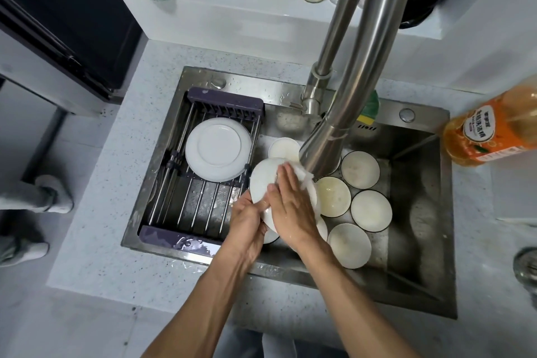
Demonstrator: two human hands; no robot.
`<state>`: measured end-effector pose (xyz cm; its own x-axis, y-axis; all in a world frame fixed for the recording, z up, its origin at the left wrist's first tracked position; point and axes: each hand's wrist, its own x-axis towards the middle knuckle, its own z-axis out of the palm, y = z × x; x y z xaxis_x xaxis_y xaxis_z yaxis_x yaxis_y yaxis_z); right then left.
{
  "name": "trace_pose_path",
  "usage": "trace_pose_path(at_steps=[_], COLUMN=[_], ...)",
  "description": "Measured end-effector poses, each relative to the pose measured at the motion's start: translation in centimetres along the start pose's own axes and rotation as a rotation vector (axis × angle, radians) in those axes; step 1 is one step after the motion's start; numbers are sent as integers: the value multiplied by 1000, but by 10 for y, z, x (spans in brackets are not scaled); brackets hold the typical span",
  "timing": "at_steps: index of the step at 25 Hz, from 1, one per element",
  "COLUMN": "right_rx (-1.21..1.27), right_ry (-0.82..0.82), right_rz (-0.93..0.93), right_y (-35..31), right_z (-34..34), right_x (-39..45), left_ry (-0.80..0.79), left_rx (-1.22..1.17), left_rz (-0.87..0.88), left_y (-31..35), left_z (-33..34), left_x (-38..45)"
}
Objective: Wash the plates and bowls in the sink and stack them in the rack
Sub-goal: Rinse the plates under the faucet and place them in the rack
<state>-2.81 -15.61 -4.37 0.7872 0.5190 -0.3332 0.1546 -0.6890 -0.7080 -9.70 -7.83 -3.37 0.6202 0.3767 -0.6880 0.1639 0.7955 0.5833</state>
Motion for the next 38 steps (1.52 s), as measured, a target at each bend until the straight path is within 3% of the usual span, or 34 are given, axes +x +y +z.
trace_pose_path(at_steps=[3,5,7,9,11,13,15,16,19,21,23,25,26,29,31,33,35,36,37,38], right_rx=[47,9,-35,-1,27,-72,-78,-98,-299,-411,-345,-12,254,1012,1176,1073,964,976,984,975], right_ry=[43,60,-42,-45,-27,-146,-223,-211,-14,77,223,305,238,49,-7,44,114,136,145,162], right_rz=[227,97,-53,40,0,-116,-62,-93,-501,-590,-385,118,370,748,762,779,798,779,741,674], right_y=[4,3,5,4,-4,-8,-7,-5,14,39,48,47,41,46,48,52,56,57,55,54], right_z=[-8,-7,-3,-7,-10,-13,-16,-15,-13,-6,-1,3,-2,-29,-50,-57,-61,-62,-65,-65], right_x=[11,6,7,14,8,2,9,9,-20,-43,-48,-30,-18,5,4,-1,-4,-5,-8,-13], left_ry=[-21,-47,-84,-91,-90,-100,-59,-35,-38,-72,-92,-104,-124,-362,-582,-635,-500,-382,-270,-198], left_rx=[51,56,91,103,74,38,49,22,-203,-342,-369,-254,-125,646,1309,1591,1532,1403,1191,834], left_rz=[-42,-52,-53,-42,-21,-10,-3,5,-7,-47,-78,-54,-21,236,557,823,953,893,701,413], left_y=[-11,-13,-13,-11,-10,-11,-13,-12,-10,-12,-19,-24,-22,-2,5,7,2,-3,-7,-12], left_z=[4,6,9,12,12,16,20,21,11,2,-3,-4,-5,-16,-23,-25,-29,-28,-23,-17], left_x=[-7,-7,-3,-4,-5,-7,-5,-1,10,9,2,-3,-4,-3,0,8,17,17,15,13])
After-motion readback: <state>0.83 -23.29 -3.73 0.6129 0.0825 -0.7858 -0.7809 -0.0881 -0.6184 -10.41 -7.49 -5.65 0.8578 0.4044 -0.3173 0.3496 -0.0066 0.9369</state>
